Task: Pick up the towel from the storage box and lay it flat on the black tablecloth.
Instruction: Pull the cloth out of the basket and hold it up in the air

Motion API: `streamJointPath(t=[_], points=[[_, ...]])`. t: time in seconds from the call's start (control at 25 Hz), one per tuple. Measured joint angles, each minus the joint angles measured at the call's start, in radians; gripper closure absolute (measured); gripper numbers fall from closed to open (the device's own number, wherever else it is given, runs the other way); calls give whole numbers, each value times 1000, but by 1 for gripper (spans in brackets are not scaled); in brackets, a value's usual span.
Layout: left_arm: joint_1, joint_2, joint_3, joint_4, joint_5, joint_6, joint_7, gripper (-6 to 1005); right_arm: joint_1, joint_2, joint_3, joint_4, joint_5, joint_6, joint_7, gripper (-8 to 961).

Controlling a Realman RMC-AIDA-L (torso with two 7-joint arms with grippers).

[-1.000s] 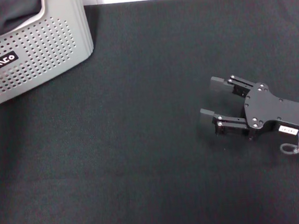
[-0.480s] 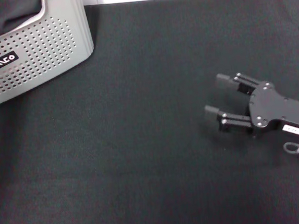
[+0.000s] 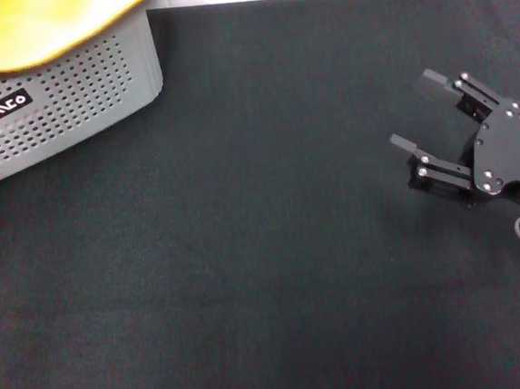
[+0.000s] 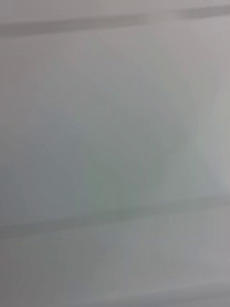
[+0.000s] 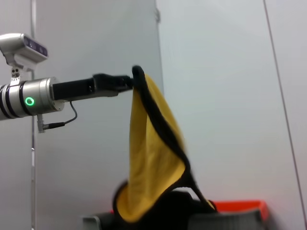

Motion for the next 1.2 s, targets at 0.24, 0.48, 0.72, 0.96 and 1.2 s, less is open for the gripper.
streamJointPath(t=[0.24, 0.48, 0.72, 0.96, 1.2], points=[[-115, 2, -167, -126, -128, 366, -32, 967, 9, -4, -4, -21, -4, -69, -32, 155], [-169, 3, -170, -182, -98, 555, -77, 967, 12, -5, -7, -31, -6, -121, -77, 159], [-170, 0, -96, -293, -33, 568, -72, 967, 27, 4, -8, -36, -9, -87, -141, 164], [-179, -3, -73, -451, -31, 564, 2, 967, 32, 16, -10, -134, -66, 17, -180, 168], [-173, -6, -37, -527, -20, 514, 54, 967, 12, 17, -21, -248, -84, 77, -182, 264]])
